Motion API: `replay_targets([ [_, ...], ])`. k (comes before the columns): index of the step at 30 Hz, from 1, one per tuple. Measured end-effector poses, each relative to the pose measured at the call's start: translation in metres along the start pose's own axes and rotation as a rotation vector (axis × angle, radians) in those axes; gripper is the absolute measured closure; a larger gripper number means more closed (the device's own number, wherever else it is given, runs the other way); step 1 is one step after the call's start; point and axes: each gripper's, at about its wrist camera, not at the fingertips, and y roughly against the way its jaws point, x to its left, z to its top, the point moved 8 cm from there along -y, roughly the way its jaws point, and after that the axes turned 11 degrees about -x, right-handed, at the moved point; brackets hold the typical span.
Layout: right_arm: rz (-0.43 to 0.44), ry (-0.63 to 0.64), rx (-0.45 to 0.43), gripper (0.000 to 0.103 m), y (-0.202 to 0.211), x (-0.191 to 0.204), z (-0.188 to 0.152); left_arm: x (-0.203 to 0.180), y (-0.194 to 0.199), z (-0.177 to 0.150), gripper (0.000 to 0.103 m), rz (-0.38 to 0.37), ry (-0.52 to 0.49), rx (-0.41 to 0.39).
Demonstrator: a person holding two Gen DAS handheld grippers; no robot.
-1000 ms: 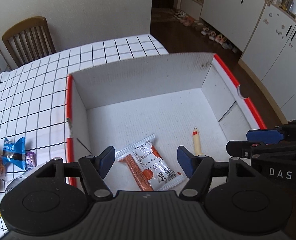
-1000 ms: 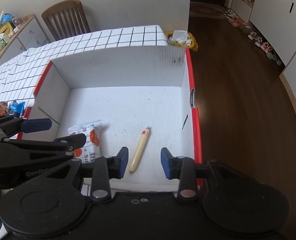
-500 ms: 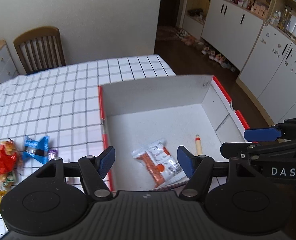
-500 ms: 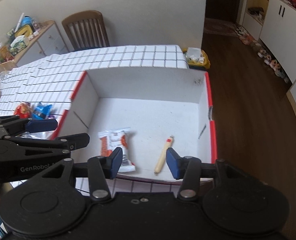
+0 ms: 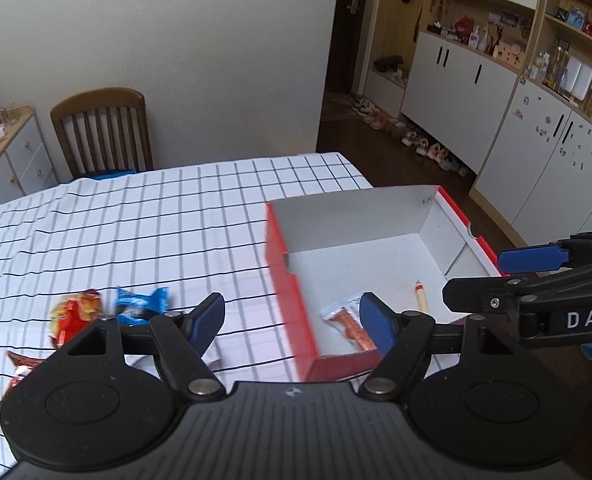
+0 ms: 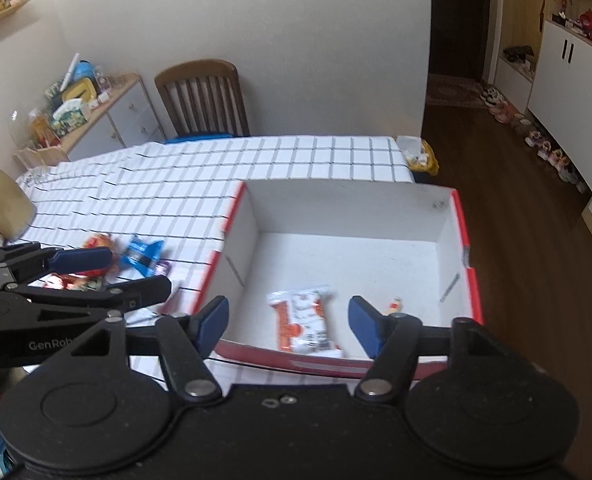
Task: Organize snacks
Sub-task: 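Withdraw both tools from the shoebox back toward the snack pile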
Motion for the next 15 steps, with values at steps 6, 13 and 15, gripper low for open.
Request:
replay_targets([
  [6,0.026,-0.005,-0.033,0.020,0.006,0.037,0.001,0.032,0.027,-0.004,0.025,0.001,0.003,-0.038],
  [13,0.052,0.028,-0.076,0.005,0.011,0.087,-0.001,0.066,0.052,-0.010,0.024,0.001,-0.002,-0.080],
  [15,0.054,0.038,-0.088,0.003,0.012,0.100,-0.002,0.077,0.058,-0.013,0.024,0.003,0.004,-0.089],
])
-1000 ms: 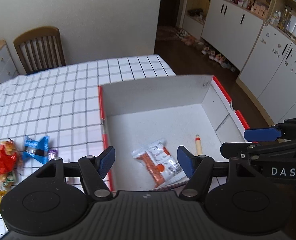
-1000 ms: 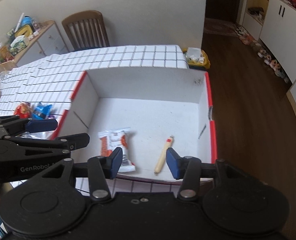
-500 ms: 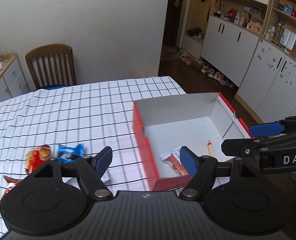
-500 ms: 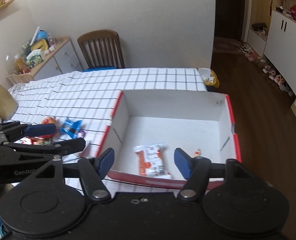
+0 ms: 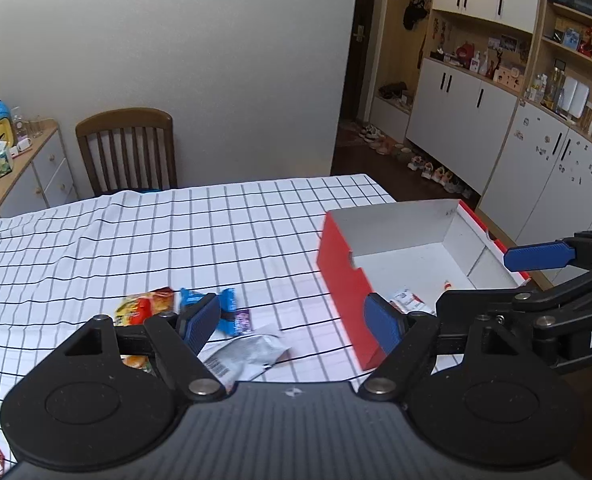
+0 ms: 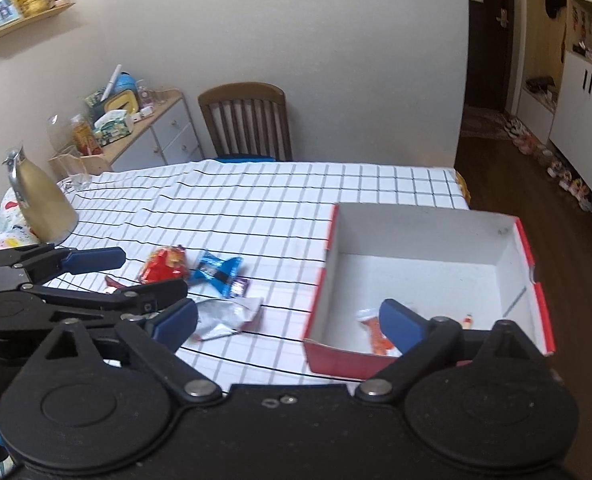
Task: Organize snacks
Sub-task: 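Withdraw both tools from the shoebox back toward the snack pile, then grasp the brown Oreo packet with the left tool while the right tool grasps the silver pouch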
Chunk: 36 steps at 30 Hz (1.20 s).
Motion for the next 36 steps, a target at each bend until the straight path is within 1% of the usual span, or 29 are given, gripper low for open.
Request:
replay_targets([
  [5,0.002,-0.013,-0.020,0.000,-0.002,0.025,-0.003,0.026,0.010,-0.006,0.024,-0.007,0.023,-0.004],
  [9,0.009,-0.032,-0.010,0.000,-0.008,0.043,-0.010,0.050,0.018,-0.010,0.024,0.005,0.027,-0.014],
  [15,0.000,-0.013,-0.003,0.000,-0.017,0.070,-0.018,0.090,0.021,-0.016,0.024,0.043,0.050,-0.014],
  [19,-0.007,-0.023,0.010,0.000,-0.029,0.083,-0.022,0.121,0.020,-0.025,0.024,0.074,0.061,-0.005],
  [25,-0.032,-0.053,0.042,0.000,-0.053,0.093,-0.029,0.172,0.012,-0.044,0.024,0.127,0.105,0.036],
  [30,-0.062,-0.101,0.096,0.000,-0.075,0.091,-0.039,0.208,0.002,-0.061,0.024,0.177,0.111,0.064],
  [32,-0.072,-0.112,0.115,0.001,-0.084,0.091,-0.043,0.218,-0.002,-0.067,0.024,0.184,0.119,0.081],
  [36,-0.095,-0.121,0.141,0.001,-0.098,0.092,-0.049,0.231,-0.013,-0.082,0.024,0.176,0.121,0.120],
])
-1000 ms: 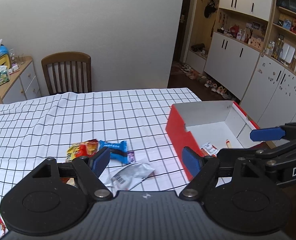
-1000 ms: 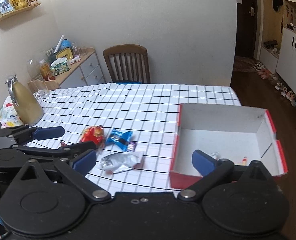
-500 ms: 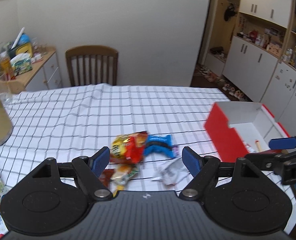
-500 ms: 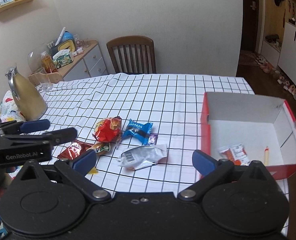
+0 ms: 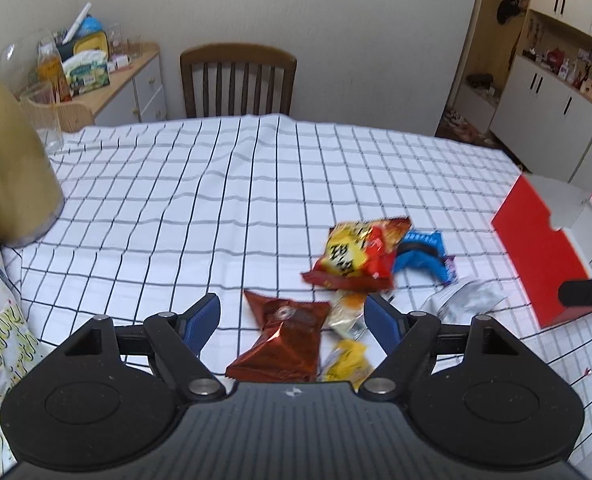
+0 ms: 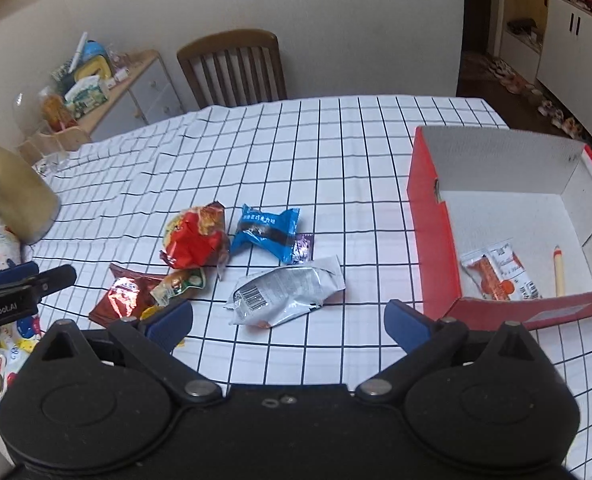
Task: Organize snacks
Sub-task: 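Grasp the brown Oreo packet with the left tool while the right tool grasps the silver pouch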
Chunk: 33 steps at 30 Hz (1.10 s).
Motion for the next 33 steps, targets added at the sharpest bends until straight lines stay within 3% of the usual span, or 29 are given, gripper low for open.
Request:
replay_targets([
  [10,-0.065,-0.042,0.063,0.002,-0.041,0.002,-0.001,0.005,-0.035,-0.031,0.024,-0.012,-0.020,0.090],
  [19,-0.113,-0.191,0.181,0.002,-0.097,0.000,-0.010,0.009,-0.051,-0.039,0.024,-0.016,-0.005,0.126],
  [27,-0.174,-0.364,0.229,0.003,-0.128,-0.007,-0.014,0.016,-0.066,-0.042,0.024,-0.013,0.016,0.153],
  [33,-0.215,-0.348,0.258,0.003,-0.144,-0.005,-0.018,0.011,-0.081,-0.047,0.024,-0.032,0.000,0.194],
])
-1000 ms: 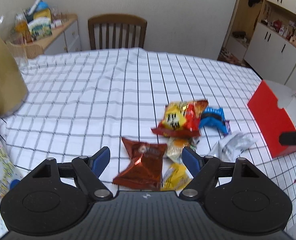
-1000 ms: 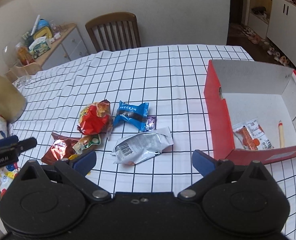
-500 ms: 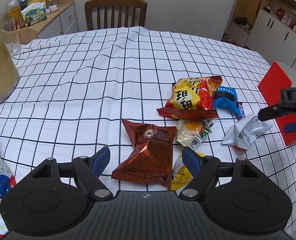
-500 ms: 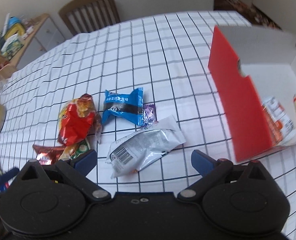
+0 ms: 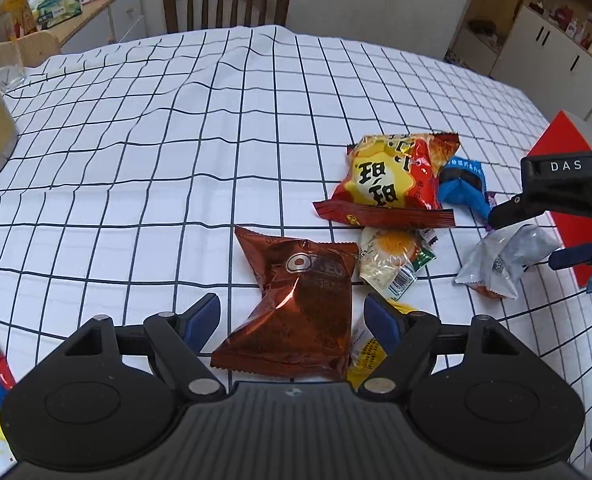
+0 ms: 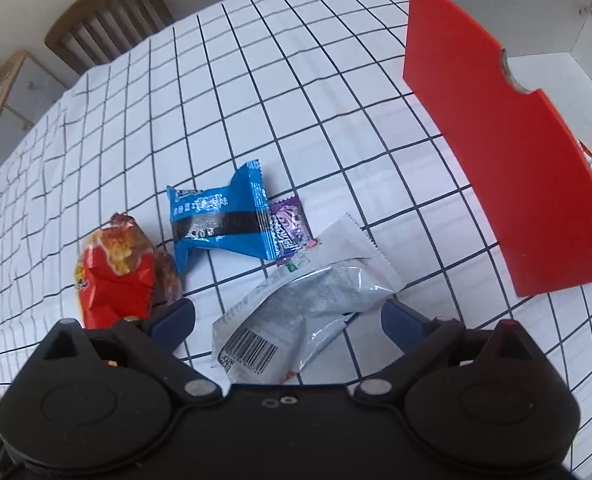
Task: Organize snacks
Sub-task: 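Grasp the brown Oreo packet with the left tool while the right tool grasps the silver pouch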
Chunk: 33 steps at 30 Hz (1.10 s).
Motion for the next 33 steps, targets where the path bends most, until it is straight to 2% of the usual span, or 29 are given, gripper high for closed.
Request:
replay_targets([
  [13,-0.037,0.010,0.047,0.003,-0.023,-0.003,-0.006,-0.002,-0.020,0.001,0.024,0.025,-0.039,0.031],
  [17,-0.030,0.018,0.054,0.007,-0.022,-0.005,-0.011,0.001,-0.023,0.001,0.024,0.032,-0.034,0.037],
  [22,-0.010,0.091,0.048,0.020,-0.019,-0.006,-0.019,0.000,-0.028,-0.004,0.025,0.011,-0.011,0.065],
  [23,-0.008,0.108,0.044,0.021,-0.018,-0.006,-0.020,0.000,-0.028,-0.004,0.031,0.013,-0.007,0.067],
  [27,0.018,0.137,0.036,0.032,-0.012,-0.009,-0.023,0.000,-0.026,-0.006,0.038,0.016,-0.001,0.072],
  [29,0.024,0.138,0.028,0.037,-0.009,-0.014,-0.024,0.000,-0.025,-0.006,0.046,0.015,0.008,0.073],
  [32,0.048,0.136,0.016,0.048,-0.002,-0.019,-0.026,0.002,-0.023,-0.005,0.050,0.023,0.033,0.076],
  [33,0.060,0.140,0.011,0.061,0.001,-0.019,-0.026,0.003,-0.020,-0.006,0.051,0.026,0.048,0.077],
])
